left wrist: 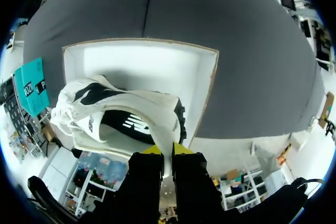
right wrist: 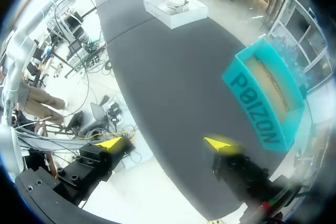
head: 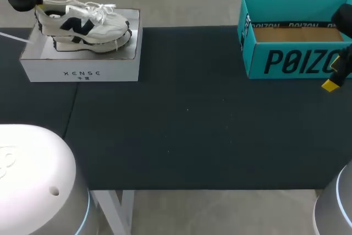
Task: Take the shoe out of the shoebox, open the shoe tongue, remove and reinsert the insole, then place the shoe into the shoebox
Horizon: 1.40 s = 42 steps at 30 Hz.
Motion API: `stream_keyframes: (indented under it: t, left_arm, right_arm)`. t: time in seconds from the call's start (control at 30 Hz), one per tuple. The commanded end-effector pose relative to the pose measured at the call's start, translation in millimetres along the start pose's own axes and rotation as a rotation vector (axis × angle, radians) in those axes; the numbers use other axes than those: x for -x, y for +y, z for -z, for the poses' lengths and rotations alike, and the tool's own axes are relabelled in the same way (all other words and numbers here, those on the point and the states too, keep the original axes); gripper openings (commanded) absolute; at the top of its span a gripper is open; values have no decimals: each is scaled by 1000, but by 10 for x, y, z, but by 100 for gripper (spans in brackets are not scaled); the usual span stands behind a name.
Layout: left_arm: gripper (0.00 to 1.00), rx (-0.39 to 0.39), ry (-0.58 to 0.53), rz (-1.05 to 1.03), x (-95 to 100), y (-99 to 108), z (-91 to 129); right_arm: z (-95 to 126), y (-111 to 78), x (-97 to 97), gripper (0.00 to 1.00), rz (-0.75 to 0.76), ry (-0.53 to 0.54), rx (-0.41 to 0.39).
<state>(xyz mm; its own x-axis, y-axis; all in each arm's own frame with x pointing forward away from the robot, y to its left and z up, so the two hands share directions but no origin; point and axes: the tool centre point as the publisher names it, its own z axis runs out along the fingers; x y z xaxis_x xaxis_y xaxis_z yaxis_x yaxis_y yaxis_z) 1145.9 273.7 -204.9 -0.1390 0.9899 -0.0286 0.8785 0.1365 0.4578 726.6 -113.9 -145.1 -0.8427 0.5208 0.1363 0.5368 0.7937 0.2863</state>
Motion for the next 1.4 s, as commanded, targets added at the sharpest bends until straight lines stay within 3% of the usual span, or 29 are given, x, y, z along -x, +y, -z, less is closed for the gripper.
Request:
stream_keyframes:
  t: [0.03, 0.27, 0.57, 0.67, 0.97, 1.17, 1.4]
  left_arm:
    - [0, 37, 6, -5, 139, -86, 644]
    - [0, 52, -20, -46, 597, -392, 1064]
    - [0, -25, -84, -67, 1392, -1093, 1196]
    - [0, -62, -92, -71, 1730, -1405, 1171]
    - [0, -121, -129, -62, 2449, -2100, 1038]
    - [0, -175, -125, -48, 2816, -2464, 893]
    - [0, -192, -114, -58, 3213, -2752, 671]
  right_arm:
    - [-3, 11, 18, 100, 0, 3, -4]
    - [-3, 11, 18, 100, 0, 3, -4]
    - [-3, 11, 18, 100, 0, 3, -4]
    - [-3, 11, 18, 100, 0, 3, -4]
    - [-3, 11, 18, 100, 0, 3, -4]
    - [-3, 11, 18, 100, 0, 3, -4]
    - [-3, 11, 18, 100, 0, 3, -4]
